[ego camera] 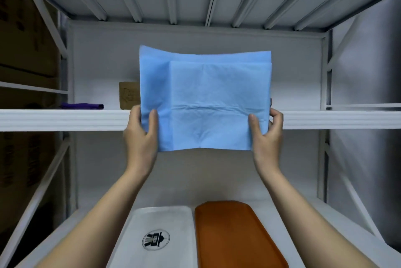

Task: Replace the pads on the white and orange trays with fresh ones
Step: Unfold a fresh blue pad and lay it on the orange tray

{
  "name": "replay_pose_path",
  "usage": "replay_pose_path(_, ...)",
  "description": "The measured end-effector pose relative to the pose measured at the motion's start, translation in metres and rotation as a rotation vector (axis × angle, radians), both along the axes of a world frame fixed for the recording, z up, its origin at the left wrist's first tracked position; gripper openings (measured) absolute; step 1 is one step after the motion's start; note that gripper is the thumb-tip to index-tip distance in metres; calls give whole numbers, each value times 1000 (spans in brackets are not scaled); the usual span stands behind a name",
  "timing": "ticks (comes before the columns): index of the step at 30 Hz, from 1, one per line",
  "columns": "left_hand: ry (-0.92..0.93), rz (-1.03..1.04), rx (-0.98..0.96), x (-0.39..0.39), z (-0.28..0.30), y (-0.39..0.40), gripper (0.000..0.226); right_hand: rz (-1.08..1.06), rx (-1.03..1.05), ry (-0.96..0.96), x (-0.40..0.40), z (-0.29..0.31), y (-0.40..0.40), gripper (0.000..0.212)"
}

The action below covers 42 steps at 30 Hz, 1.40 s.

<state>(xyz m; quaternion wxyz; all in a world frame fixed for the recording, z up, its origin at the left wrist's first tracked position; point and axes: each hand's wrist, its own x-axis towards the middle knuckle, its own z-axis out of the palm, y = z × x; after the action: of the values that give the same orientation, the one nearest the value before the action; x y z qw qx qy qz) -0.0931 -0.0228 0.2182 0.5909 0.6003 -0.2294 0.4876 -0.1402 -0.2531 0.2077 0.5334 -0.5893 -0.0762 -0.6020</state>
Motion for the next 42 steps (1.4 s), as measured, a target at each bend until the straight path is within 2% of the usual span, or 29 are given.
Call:
replay_pose_path(3, 7, 19, -35, 0, -41, 2, 17, -38, 2, 8, 5, -38, 3, 20)
replay_pose_path(6, 72, 12, -25, 1, -87, 2, 21, -93, 8, 39, 12, -84, 7, 31)
replay_pose_path(9, 170, 57, 54, 10, -130, 5, 36, -114, 12, 123, 18, -127, 9, 37)
replay_pose_path(14, 322, 139, 181, 29, -177, 11, 47, -137, -24, 318, 27, -170, 7, 41)
replay_pose_path(17, 424, 158, 241, 40, -200, 14, 47, -154, -42, 420, 36, -192, 3, 43)
replay_pose_path(19, 502, 146, 265, 48, -215, 15, 37, -130, -57, 498, 45, -207, 0, 37)
replay_pose_path(22, 631, 103, 287, 62, -233, 14, 21, -80, -37, 615, 57, -226, -1, 14)
replay_pose_path(26, 787, 34, 306, 88, -251, 15, 14, -55, -57, 724, 78, -248, -1, 5)
replay_pose_path(30, 917, -8, 337, 117, -263, 18, 16, 21, -49, 828, 102, -267, -2, 15)
replay_pose_path(38, 1145, 1, 531, 180, -284, 32, 23, 130, 17, 1036, 162, -286, -6, 5)
replay_pose_path(42, 1249, 39, 560, 205, -297, 44, 32, 211, -29, 1170, 189, -295, 4, 23)
